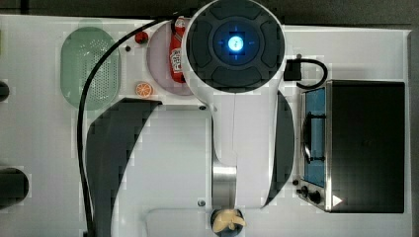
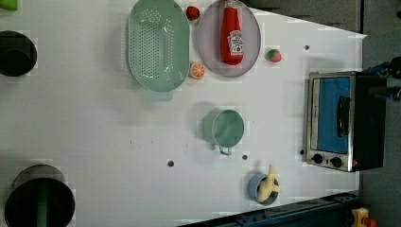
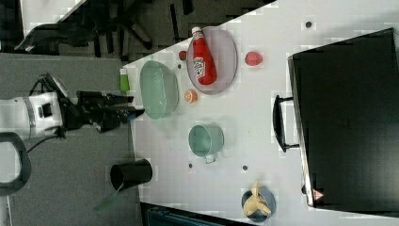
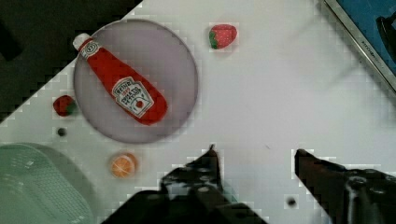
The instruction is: Flap open oven.
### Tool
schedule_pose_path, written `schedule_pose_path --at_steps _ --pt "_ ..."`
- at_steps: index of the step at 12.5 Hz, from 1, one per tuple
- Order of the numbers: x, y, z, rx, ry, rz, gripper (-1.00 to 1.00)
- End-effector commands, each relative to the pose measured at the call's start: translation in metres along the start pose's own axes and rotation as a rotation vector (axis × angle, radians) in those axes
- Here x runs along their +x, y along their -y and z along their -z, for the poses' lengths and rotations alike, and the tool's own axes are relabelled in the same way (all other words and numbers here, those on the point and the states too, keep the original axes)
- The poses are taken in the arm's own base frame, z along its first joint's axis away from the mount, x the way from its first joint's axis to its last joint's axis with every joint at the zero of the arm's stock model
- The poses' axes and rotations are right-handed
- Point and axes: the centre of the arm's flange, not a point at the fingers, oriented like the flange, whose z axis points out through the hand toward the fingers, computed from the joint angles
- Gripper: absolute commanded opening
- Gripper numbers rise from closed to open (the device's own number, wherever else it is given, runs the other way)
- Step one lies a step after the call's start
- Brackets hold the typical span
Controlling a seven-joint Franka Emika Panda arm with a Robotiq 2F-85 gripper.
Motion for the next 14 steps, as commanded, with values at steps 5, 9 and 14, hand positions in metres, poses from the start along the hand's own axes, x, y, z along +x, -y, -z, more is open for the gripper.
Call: schedule_pose_path --at_steps 5,9,14 --pt "-0.0751 -0.1232 0.0649 -0.015 0.066 -0.258 1.0" --pt "-0.0751 -0.1234 0.0647 -0.016 0.066 -0.258 0.4" --pt "-0.0672 -0.1321 0.0576 -0.023 0.08 -0.278 -0.65"
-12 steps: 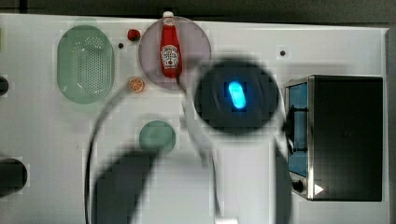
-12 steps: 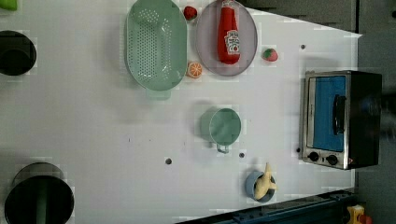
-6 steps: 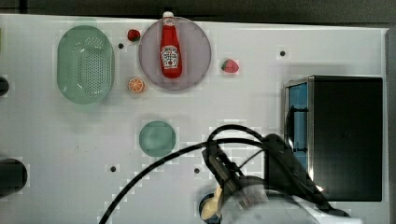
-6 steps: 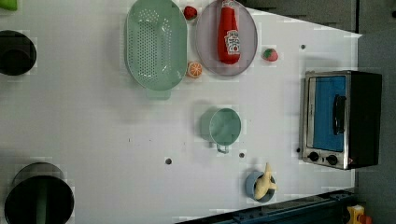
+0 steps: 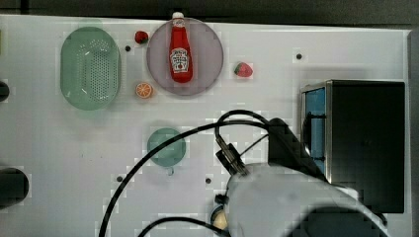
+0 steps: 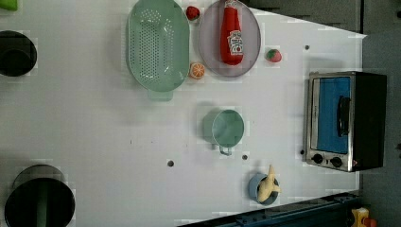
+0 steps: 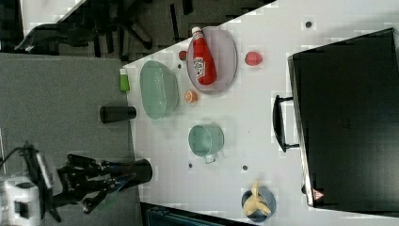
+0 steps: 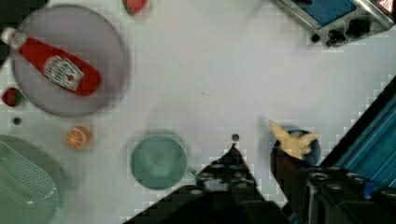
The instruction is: Flap open oven.
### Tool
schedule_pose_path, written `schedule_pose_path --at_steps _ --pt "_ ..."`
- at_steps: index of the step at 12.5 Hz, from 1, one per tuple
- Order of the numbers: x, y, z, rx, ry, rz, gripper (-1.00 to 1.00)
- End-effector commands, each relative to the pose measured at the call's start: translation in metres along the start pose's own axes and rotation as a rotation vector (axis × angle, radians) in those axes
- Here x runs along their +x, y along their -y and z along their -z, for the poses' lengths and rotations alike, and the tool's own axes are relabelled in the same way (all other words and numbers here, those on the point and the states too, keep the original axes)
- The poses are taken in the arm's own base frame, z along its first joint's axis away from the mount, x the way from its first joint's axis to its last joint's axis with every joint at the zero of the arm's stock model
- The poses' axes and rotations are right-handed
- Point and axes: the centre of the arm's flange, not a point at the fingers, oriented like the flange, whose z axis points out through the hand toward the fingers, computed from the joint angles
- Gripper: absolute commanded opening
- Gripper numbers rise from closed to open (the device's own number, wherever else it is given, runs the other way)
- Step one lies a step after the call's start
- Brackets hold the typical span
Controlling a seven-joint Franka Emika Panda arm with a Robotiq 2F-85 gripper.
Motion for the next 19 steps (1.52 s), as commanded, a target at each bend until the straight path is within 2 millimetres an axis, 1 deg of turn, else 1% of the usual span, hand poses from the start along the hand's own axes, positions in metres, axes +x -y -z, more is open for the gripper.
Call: schedule_pose_path --at_steps 1,2,4,8,11,13,16,17,19 --pt "0.014 -0.016 -0.012 -0.008 0.038 -0.063 -0.65" --pt "0.021 -0.022 -0.017 -0.01 0.048 -0.014 -0.65" --pt "0.039 -0.038 -0.029 -0.015 0.057 0.147 -0.65" --pt "0.09 -0.069 -0.051 -0.061 -0.022 0.431 -0.65" --pt "0.122 -0.085 -0.081 -0.106 -0.027 0.626 -0.65" --pt "0.145 -0.088 -0.105 -0.106 -0.036 0.728 -0.65" --pt "0.184 -0.086 -0.139 -0.118 -0.1 0.825 -0.65" --pt "0.193 -0.084 -0.151 -0.128 -0.111 0.861 -0.65" --pt "0.206 -0.08 -0.177 -0.151 -0.101 0.893 -0.65"
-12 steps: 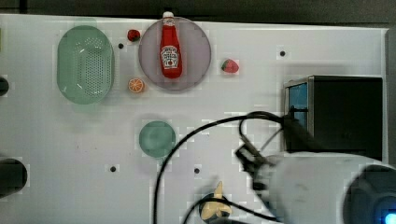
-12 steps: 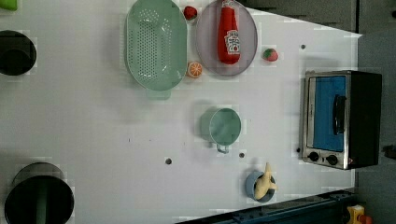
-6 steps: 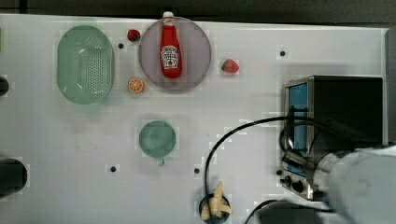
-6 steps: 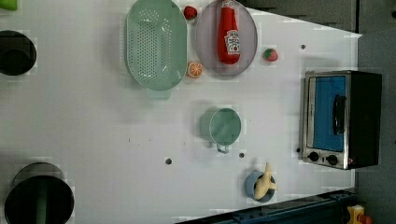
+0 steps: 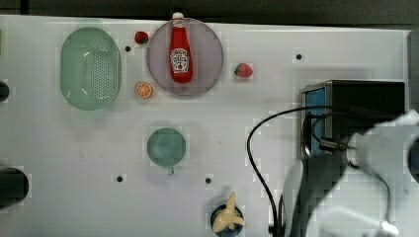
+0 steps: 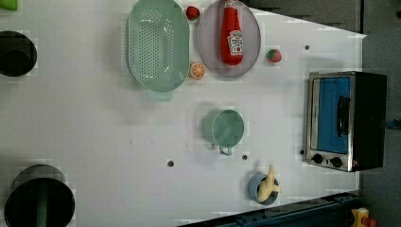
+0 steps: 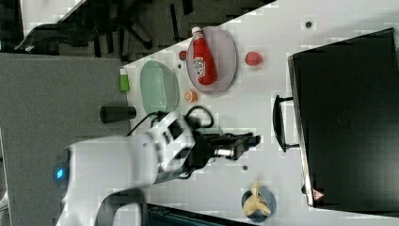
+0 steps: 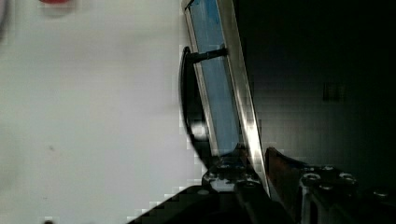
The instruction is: Flap open oven.
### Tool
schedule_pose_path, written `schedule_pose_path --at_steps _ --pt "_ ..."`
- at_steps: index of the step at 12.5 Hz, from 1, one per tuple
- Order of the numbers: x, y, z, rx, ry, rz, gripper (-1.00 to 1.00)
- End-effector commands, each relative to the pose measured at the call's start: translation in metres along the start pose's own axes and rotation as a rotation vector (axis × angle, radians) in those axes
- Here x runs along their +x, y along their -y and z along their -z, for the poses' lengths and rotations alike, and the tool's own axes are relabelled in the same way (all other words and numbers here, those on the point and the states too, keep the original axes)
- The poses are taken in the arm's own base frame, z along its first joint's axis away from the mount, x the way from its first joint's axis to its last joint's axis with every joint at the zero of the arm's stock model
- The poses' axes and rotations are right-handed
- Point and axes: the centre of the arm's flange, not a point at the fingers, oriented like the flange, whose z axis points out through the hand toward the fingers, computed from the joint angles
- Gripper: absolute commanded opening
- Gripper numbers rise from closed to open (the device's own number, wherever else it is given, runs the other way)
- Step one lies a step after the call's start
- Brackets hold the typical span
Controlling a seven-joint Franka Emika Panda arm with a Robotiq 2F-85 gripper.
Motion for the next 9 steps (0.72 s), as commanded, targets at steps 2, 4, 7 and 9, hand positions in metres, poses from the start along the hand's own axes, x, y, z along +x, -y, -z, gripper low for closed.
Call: schedule_pose_path --at_steps 2,4,7,9 --pt "0.015 0.008 -0.029 -0.022 0.002 0.159 -0.65" --pt "0.018 0.011 -0.058 -0.031 0.022 0.165 -0.65" --pt "0.018 0.021 -0.102 -0.041 0.037 0.182 -0.65" --pt "0.022 0.026 -0.119 -0.056 -0.002 0.193 -0.65"
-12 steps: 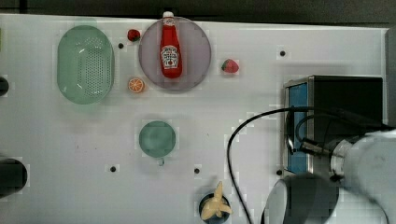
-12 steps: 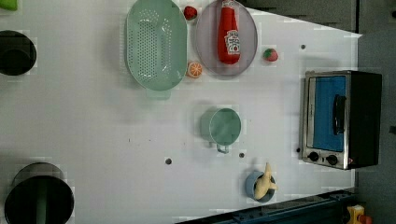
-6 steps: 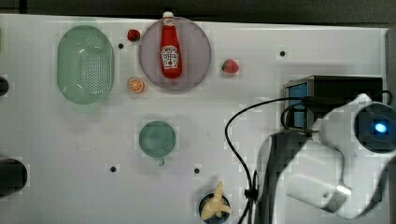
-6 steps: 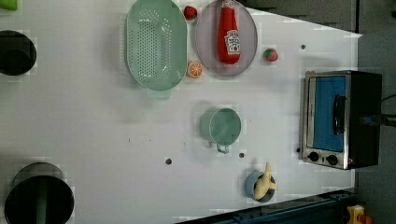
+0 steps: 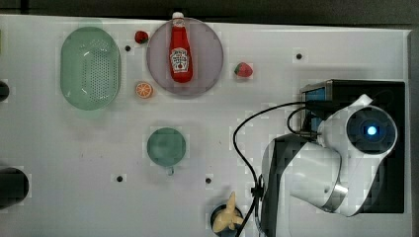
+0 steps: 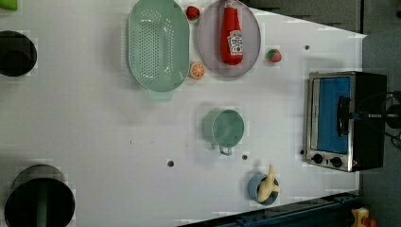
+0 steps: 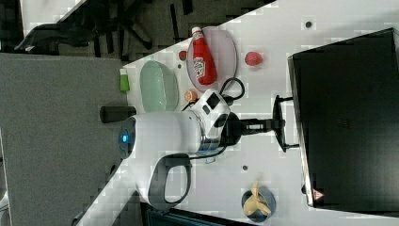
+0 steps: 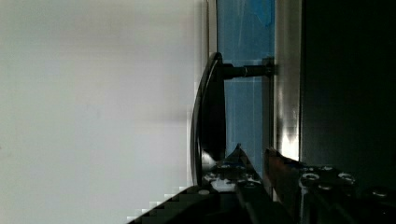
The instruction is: Flap open oven.
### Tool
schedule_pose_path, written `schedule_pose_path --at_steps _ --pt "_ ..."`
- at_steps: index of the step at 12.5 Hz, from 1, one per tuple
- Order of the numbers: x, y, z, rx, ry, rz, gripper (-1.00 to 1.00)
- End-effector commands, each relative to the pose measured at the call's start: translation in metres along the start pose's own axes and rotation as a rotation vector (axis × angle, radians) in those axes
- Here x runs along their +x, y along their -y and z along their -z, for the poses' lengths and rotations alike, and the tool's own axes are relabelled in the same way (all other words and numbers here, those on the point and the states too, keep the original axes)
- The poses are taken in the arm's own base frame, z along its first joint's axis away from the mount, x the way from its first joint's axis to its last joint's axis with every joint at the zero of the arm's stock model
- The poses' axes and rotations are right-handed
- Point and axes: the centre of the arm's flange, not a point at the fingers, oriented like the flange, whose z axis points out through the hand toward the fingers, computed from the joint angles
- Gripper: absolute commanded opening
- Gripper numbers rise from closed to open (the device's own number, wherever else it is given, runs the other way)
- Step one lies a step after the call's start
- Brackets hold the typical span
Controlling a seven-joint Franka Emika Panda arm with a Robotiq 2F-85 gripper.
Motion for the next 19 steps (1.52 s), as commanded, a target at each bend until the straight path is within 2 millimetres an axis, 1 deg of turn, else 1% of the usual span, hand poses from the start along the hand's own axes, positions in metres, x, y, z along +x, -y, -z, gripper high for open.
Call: schedule_pose_path --at_steps 1,3,5,6,8,10,14,16,19 --pt "-0.001 -0.003 -0.024 -0.015 -0.015 0.029 -0.65" --pt "-0.004 0.001 -0.035 -0.011 0.004 0.03 -0.65" --pt "-0.004 0.004 -0.041 -0.011 0.015 0.012 -0.65" --pt "-0.002 0.008 -0.039 -0.015 0.012 0.011 -0.65" --pt "0.0 0.024 -0.041 -0.034 0.024 0.035 -0.65" --pt "0.005 0.047 -0.041 -0.082 0.035 0.046 -0.65" --pt "0.005 0.105 -0.052 -0.153 0.055 0.05 -0.65" --pt "0.003 0.135 -0.06 -0.185 0.064 0.06 -0.65" --pt "0.002 0.175 -0.08 -0.308 0.062 0.088 -0.65"
